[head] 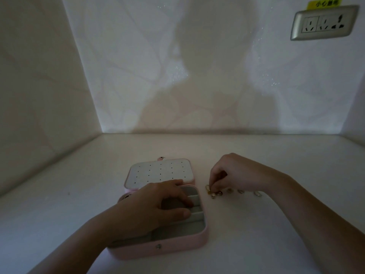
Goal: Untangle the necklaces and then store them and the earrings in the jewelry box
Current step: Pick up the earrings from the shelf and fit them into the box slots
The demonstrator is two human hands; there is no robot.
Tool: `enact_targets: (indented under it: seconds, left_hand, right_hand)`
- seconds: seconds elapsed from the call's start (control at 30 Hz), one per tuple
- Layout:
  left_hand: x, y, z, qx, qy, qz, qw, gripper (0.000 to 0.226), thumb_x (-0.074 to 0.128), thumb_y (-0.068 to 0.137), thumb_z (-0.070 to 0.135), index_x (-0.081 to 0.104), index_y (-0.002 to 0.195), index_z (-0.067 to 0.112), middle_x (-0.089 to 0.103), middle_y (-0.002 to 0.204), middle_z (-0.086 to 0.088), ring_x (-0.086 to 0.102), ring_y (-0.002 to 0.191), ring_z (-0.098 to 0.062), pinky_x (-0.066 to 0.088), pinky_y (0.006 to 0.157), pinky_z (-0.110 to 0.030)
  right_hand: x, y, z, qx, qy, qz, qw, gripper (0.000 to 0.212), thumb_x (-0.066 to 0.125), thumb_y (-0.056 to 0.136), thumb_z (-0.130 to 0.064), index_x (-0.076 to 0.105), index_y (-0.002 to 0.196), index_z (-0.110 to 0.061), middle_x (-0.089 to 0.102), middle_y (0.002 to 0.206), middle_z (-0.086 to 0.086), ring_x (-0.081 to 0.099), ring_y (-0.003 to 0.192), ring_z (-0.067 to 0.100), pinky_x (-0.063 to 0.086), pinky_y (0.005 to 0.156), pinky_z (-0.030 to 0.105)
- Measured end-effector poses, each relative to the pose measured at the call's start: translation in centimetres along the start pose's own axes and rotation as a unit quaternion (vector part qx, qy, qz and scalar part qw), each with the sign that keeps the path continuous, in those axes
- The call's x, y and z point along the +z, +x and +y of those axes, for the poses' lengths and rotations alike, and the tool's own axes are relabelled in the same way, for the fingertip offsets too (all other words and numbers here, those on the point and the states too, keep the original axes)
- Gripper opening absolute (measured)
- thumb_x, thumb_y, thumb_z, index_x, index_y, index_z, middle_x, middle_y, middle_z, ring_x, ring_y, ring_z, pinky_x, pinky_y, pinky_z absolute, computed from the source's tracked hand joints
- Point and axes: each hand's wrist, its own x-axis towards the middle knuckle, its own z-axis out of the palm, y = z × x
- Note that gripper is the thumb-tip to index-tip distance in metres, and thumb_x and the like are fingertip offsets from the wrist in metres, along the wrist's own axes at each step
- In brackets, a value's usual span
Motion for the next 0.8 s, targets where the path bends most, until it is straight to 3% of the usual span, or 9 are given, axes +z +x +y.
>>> enact_targets:
  seconds: [0.13, 0.27, 0.4, 0.53, 0.63, 0.7, 0.8]
  left_hand:
    - [0.00, -0.17, 0.14, -0.003, 0.002, 0.002, 1.000, 0.044, 0.043, 0.066, 0.080, 0.056, 0.105, 0.062, 0.032, 0.140, 0.040, 0.028, 0.135, 0.007, 0.030, 0.113, -0.041]
    - [-0.15, -0.21, 0.42, -0.010, 0.000, 0.002, 1.000, 0.027, 0.056, 0.081, 0.064, 0.057, 0.107, 0.059, 0.030, 0.140, 0.039, 0.031, 0.134, 0.005, 0.030, 0.113, -0.041]
    - [-0.11, -0.16, 0.19, 0.000, -0.002, 0.001, 1.000, 0.040, 0.048, 0.070, 0.076, 0.057, 0.105, 0.060, 0.031, 0.142, 0.038, 0.030, 0.135, 0.007, 0.030, 0.113, -0.042]
    - [-0.19, -0.18, 0.49, -0.005, 0.002, 0.002, 1.000, 0.024, 0.056, 0.083, 0.061, 0.057, 0.107, 0.058, 0.030, 0.144, 0.036, 0.029, 0.135, 0.005, 0.029, 0.114, -0.042]
    - [-0.16, -0.21, 0.39, -0.002, 0.006, -0.001, 1.000, 0.024, 0.055, 0.084, 0.061, 0.057, 0.108, 0.058, 0.030, 0.144, 0.036, 0.029, 0.135, 0.005, 0.029, 0.113, -0.042]
    - [-0.17, -0.21, 0.36, 0.001, 0.005, -0.003, 1.000, 0.025, 0.054, 0.083, 0.063, 0.057, 0.107, 0.059, 0.030, 0.144, 0.036, 0.028, 0.135, 0.006, 0.029, 0.113, -0.042]
    - [-0.12, -0.18, 0.37, -0.002, -0.001, -0.001, 1.000, 0.024, 0.056, 0.084, 0.061, 0.058, 0.107, 0.058, 0.031, 0.144, 0.036, 0.030, 0.134, 0.006, 0.029, 0.113, -0.041]
  right_hand:
    - [0.05, 0.19, 0.27, 0.004, -0.003, 0.013, 1.000, 0.010, 0.075, 0.079, -0.020, 0.077, 0.083, -0.029, 0.073, 0.078, -0.014, 0.067, 0.074, 0.000, 0.058, 0.074, 0.030]
    - [0.17, 0.23, 0.29, 0.007, 0.003, 0.016, 1.000, 0.011, 0.074, 0.081, -0.019, 0.076, 0.084, -0.030, 0.072, 0.079, -0.015, 0.066, 0.075, -0.004, 0.056, 0.074, 0.024]
    - [0.39, 0.38, 0.28, 0.005, 0.012, 0.025, 1.000, 0.012, 0.074, 0.080, -0.018, 0.077, 0.085, -0.028, 0.073, 0.079, -0.015, 0.066, 0.076, -0.005, 0.056, 0.077, 0.024]
    - [0.41, 0.41, 0.04, 0.000, 0.015, 0.030, 0.999, 0.016, 0.074, 0.080, -0.012, 0.076, 0.085, -0.027, 0.073, 0.080, -0.013, 0.065, 0.075, -0.007, 0.053, 0.071, 0.015]
    - [0.33, 0.39, -0.10, 0.002, 0.018, 0.037, 0.999, 0.017, 0.075, 0.080, -0.013, 0.073, 0.083, -0.030, 0.072, 0.077, -0.013, 0.065, 0.073, -0.007, 0.047, 0.064, 0.010]
    - [0.15, 0.34, -0.19, 0.002, 0.036, 0.049, 0.998, 0.018, 0.074, 0.081, -0.013, 0.071, 0.082, -0.031, 0.072, 0.076, -0.012, 0.066, 0.073, -0.005, 0.047, 0.064, 0.012]
    - [-0.23, 0.17, -0.33, 0.003, 0.078, 0.056, 0.995, 0.014, 0.074, 0.081, -0.013, 0.069, 0.084, -0.026, 0.074, 0.077, -0.009, 0.068, 0.073, 0.002, 0.056, 0.074, 0.028]
